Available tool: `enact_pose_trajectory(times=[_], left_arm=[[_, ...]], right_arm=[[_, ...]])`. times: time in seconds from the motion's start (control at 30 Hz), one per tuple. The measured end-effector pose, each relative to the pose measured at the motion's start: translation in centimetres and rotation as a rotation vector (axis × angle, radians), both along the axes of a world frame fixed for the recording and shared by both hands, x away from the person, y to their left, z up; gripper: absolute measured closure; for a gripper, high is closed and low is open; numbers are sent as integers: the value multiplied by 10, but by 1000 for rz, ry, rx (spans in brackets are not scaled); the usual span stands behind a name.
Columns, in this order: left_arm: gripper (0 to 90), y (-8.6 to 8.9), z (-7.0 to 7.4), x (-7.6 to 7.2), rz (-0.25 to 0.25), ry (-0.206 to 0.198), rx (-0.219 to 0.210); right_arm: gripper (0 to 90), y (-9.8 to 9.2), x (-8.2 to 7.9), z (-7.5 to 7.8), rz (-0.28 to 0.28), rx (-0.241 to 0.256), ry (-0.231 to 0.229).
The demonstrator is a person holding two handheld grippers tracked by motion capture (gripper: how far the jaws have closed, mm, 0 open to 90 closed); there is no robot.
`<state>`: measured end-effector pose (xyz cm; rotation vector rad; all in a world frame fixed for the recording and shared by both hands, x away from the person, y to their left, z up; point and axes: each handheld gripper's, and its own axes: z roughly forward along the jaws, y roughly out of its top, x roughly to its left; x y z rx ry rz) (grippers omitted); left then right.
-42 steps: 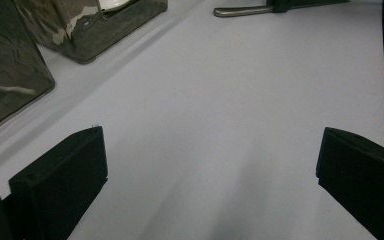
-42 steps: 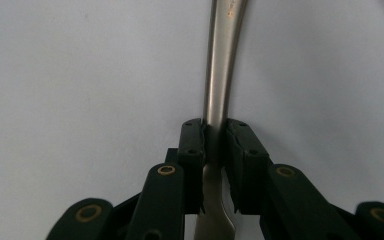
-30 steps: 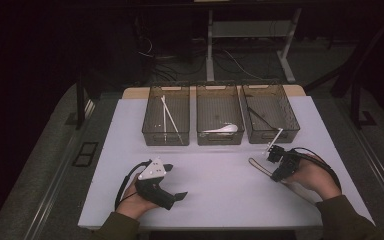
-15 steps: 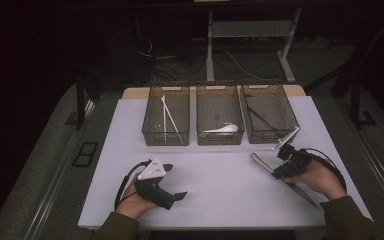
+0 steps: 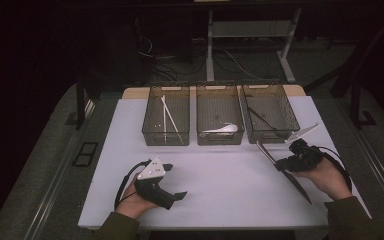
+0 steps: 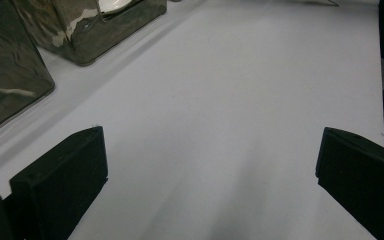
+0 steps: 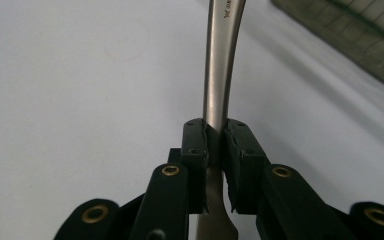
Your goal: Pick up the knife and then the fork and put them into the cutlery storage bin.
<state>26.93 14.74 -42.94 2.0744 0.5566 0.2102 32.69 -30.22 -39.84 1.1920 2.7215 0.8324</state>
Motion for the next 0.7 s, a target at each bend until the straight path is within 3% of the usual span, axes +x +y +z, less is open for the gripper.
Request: enact_pose_trajectory(times=[0.1, 0.37, 0.5, 0.7], left_arm=[[0, 0, 0, 0, 1, -1, -2], [0, 2, 0, 1, -2, 0, 1], [0, 2, 0, 1, -2, 0, -3], [0, 1, 0, 1, -3, 2, 0]], right_arm=[[798, -2, -1, 3, -19, 17, -31], [798, -15, -3, 13, -86, 141, -109], [798, -19, -3, 15, -108, 167, -137], [798, -26, -5, 22, -131, 250, -186]])
